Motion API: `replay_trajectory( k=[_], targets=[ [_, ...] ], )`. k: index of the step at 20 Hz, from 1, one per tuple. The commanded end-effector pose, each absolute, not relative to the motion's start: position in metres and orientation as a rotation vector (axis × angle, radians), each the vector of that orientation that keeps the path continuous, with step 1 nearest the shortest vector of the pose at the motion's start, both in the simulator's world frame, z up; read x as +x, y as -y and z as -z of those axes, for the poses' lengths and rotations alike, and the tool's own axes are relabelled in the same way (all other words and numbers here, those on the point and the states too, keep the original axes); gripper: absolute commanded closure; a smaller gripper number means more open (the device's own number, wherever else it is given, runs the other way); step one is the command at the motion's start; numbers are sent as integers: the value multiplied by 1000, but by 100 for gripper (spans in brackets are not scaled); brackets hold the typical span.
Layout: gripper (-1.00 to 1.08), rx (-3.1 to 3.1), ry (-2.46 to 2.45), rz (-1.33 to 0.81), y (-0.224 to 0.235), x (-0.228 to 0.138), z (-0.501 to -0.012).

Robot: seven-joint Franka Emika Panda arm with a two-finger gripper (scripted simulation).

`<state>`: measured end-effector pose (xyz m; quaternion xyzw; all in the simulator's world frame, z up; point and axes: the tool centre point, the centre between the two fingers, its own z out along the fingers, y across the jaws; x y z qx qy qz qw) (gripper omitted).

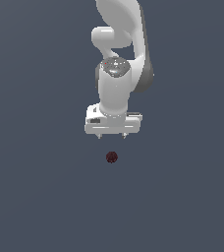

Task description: Pick up the object and move it to a goal position.

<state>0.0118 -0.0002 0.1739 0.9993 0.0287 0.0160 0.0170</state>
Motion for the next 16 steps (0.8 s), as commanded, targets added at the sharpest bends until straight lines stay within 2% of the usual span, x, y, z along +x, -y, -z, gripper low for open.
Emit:
replay_trajectory(
  k=[1,9,16],
  targets=[
    [-92,3106,-89,-50,0,12,-174],
    [-92,3132,-153,-101,-28,21,-185],
    [-92,3133,-139,-100,-28,21,-184]
  ],
)
